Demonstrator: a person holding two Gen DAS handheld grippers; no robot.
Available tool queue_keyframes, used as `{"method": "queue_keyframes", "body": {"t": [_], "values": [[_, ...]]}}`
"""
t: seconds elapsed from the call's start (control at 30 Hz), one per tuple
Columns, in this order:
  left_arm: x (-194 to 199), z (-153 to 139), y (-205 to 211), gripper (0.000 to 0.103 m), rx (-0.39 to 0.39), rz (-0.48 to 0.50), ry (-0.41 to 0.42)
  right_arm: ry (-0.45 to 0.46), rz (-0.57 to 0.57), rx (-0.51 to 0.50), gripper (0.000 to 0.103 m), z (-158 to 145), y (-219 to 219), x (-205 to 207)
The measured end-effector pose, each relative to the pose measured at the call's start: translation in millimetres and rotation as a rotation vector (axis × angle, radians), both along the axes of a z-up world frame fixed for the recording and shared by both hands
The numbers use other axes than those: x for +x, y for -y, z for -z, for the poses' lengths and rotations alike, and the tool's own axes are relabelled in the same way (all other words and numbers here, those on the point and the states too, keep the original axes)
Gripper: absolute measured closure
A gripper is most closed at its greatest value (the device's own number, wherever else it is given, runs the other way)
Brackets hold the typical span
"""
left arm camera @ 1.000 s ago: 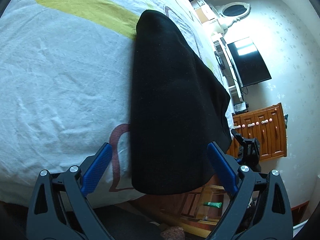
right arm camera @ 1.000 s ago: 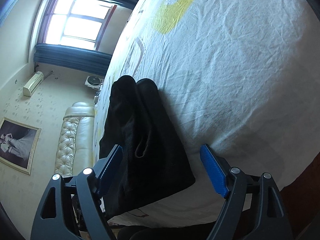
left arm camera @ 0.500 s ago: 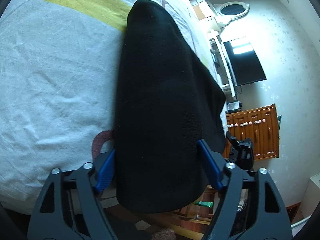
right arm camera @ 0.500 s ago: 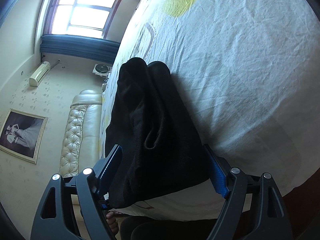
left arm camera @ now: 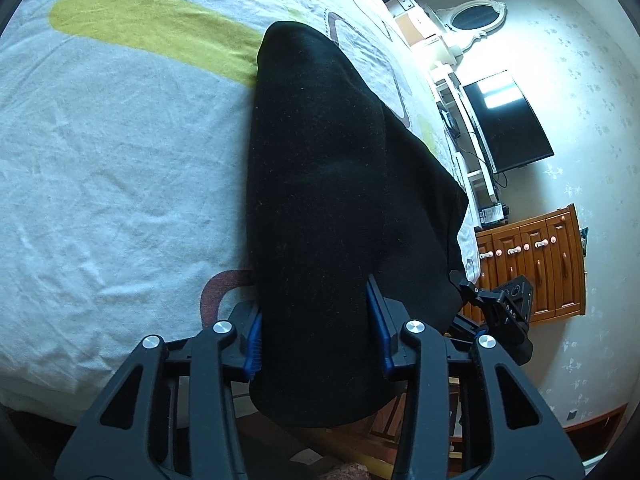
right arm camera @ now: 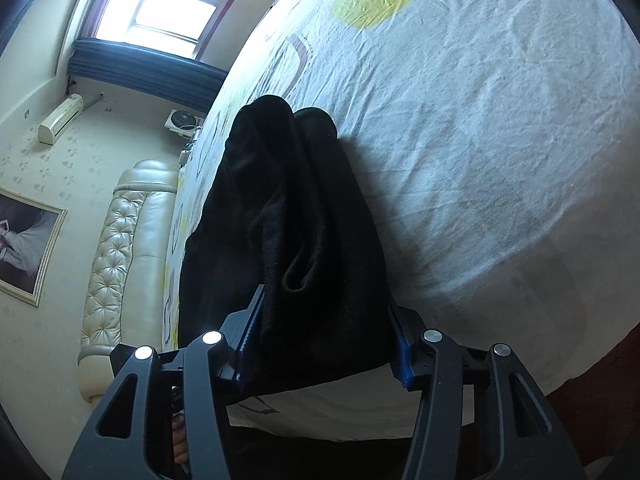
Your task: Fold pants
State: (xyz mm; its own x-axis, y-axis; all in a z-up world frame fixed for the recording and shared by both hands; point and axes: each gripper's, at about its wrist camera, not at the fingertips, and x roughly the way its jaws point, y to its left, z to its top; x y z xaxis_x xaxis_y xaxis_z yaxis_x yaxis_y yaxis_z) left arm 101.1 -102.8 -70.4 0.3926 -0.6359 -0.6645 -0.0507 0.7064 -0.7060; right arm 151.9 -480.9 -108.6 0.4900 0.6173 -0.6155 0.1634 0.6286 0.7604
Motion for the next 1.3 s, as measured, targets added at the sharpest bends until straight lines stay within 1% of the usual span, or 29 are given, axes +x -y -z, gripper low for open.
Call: {"method": "queue_keyframes", "body": {"t": [0.07, 0.13, 0.33, 0.67, 0.83, 0.9, 0.93, 0.97, 1.0, 1.07, 1.13, 1.2, 1.27, 1.3], "values": [[0.1, -2.9, -3.5, 0.065, 0.005, -0.001, 0.007, 0.004, -0.008, -0.004, 0.05, -2.2, -10.1, 4.8], [0.9, -4.8, -6.9, 0.065, 0.025, -0.006, 0.017, 0.003, -0.021, 0.004, 0.05, -1.6, -16.8, 8.2], [-5.5, -3.3, -29.3, 0.066, 0.048, -0.036, 0.02, 0.006, -0.073, 0.012, 0.05, -2.6, -47.1, 15.8], [-27.3, -9.2, -78.4, 0.066, 0.101, -0.094, 0.014, -0.007, -0.214, 0.045, 0.05, 2.0, -115.5, 32.0], [-37.5, -9.4, -100.1, 0.066, 0.114, -0.129, 0.013, -0.008, -0.289, 0.032, 0.05, 3.2, -147.5, 36.7], [-36.7, -6.5, -103.5, 0.064, 0.094, -0.116, 0.013, -0.003, -0.304, 0.004, 0.05, 3.0, -151.5, 37.2], [-36.7, -4.5, -105.3, 0.061, 0.078, -0.112, 0.012, -0.003, -0.307, 0.01, 0.048, 3.2, -150.7, 37.2], [-36.9, -2.2, -107.4, 0.055, 0.065, -0.109, 0.011, -0.006, -0.303, 0.027, 0.047, 3.7, -148.1, 36.7], [-37.9, -0.5, -109.8, 0.053, 0.053, -0.107, 0.01, -0.011, -0.295, 0.048, 0.046, 4.3, -145.4, 36.1], [-41.0, -0.4, -116.4, 0.038, 0.027, -0.104, 0.013, -0.011, -0.29, 0.08, 0.039, 2.2, -141.9, 36.1], [-43.8, -7.3, -123.7, 0.031, 0.001, -0.107, 0.039, 0.014, -0.291, 0.073, 0.033, -2.1, -136.3, 34.3], [-43.9, -15.5, -133.1, 0.029, -0.007, -0.113, 0.079, 0.036, -0.279, 0.048, 0.031, -4.8, -127.4, 34.7], [-38.5, -19.6, -139.6, 0.023, -0.028, -0.115, 0.101, 0.03, -0.264, 0.07, 0.03, -2.2, -122.6, 40.9], [-34.0, -19.8, -140.4, 0.023, -0.048, -0.109, 0.105, 0.025, -0.257, 0.092, 0.029, -0.1, -122.2, 44.6]]}}
